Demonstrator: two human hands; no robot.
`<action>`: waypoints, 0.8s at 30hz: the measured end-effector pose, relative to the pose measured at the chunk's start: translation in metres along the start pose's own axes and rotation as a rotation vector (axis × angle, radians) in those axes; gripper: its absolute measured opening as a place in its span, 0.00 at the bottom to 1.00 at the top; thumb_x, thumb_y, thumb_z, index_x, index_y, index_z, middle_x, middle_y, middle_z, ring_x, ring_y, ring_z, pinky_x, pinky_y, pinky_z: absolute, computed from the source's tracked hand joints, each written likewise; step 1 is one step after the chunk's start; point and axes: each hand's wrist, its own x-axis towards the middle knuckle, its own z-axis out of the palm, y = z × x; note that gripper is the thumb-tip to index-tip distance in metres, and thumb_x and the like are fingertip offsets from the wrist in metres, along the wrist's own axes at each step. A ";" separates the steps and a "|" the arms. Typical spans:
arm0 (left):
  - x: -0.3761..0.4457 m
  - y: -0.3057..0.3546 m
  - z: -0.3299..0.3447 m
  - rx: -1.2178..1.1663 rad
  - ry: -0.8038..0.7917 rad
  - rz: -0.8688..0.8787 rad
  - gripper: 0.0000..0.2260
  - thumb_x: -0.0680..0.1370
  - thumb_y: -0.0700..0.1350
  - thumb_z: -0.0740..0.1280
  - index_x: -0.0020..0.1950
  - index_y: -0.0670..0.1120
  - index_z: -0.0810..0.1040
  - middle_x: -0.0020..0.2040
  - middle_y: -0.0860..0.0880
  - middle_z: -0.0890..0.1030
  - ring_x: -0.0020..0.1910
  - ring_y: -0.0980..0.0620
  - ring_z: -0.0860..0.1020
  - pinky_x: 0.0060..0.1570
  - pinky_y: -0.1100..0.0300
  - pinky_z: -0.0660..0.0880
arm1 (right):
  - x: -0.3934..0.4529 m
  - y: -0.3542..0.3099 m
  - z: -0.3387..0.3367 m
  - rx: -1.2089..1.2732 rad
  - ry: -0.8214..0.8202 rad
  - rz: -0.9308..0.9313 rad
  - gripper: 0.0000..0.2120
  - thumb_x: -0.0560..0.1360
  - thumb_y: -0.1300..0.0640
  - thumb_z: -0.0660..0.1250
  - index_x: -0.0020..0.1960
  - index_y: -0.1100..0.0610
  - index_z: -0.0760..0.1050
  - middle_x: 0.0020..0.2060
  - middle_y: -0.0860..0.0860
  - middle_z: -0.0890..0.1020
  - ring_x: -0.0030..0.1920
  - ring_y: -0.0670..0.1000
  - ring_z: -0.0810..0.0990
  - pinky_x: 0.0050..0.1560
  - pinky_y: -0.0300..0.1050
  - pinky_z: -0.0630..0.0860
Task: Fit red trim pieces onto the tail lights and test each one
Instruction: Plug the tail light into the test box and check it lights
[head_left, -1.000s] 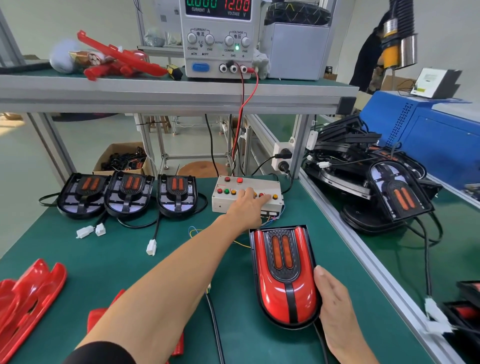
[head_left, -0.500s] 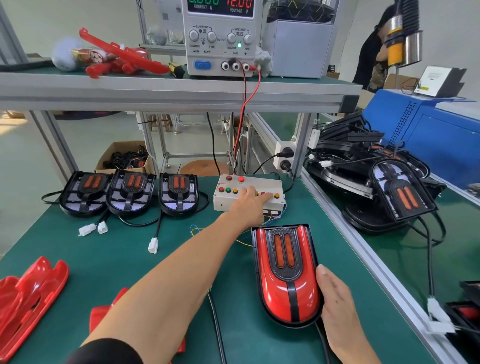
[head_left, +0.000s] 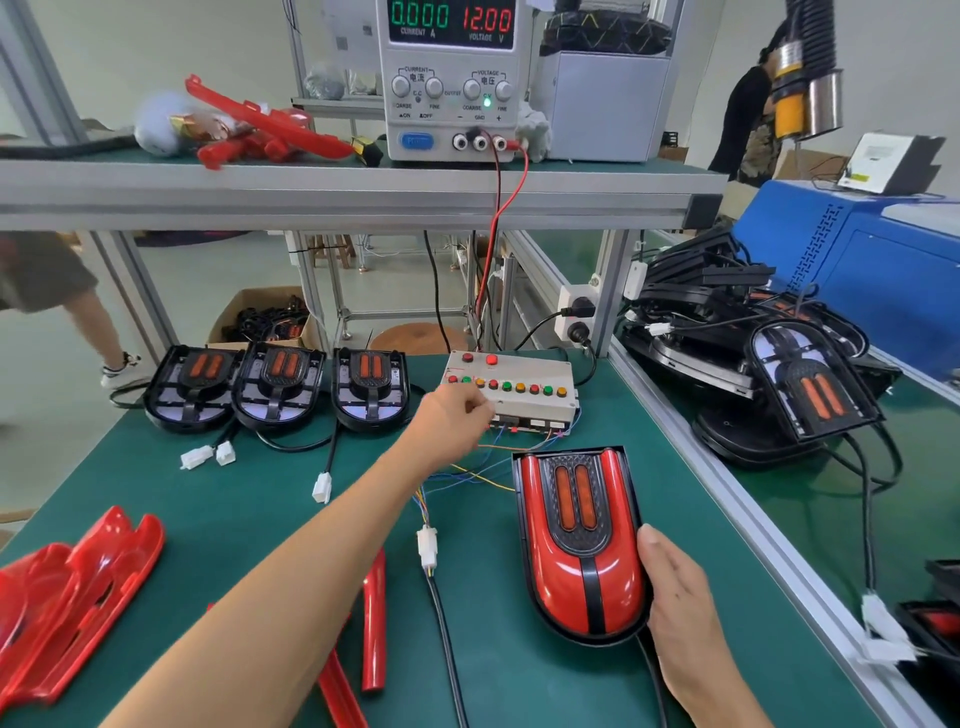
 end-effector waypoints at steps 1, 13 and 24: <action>-0.008 -0.001 -0.010 0.035 0.019 -0.012 0.10 0.81 0.44 0.64 0.44 0.42 0.80 0.37 0.45 0.81 0.36 0.47 0.80 0.38 0.58 0.77 | 0.000 0.000 0.000 -0.003 0.008 -0.001 0.20 0.82 0.45 0.58 0.57 0.52 0.85 0.53 0.56 0.87 0.58 0.57 0.85 0.61 0.52 0.80; -0.100 -0.014 -0.030 0.456 -0.204 -0.315 0.15 0.78 0.52 0.65 0.36 0.42 0.71 0.27 0.47 0.79 0.29 0.47 0.79 0.45 0.52 0.83 | -0.004 -0.001 0.001 -0.136 0.008 -0.010 0.14 0.83 0.60 0.64 0.52 0.47 0.87 0.49 0.52 0.88 0.51 0.53 0.87 0.52 0.42 0.82; -0.094 -0.024 -0.030 -0.263 -0.174 -0.444 0.11 0.77 0.44 0.67 0.35 0.42 0.78 0.29 0.45 0.81 0.23 0.50 0.76 0.23 0.66 0.66 | -0.006 -0.020 0.003 -0.635 0.075 -0.031 0.08 0.81 0.49 0.67 0.48 0.44 0.85 0.44 0.40 0.87 0.51 0.46 0.84 0.51 0.45 0.76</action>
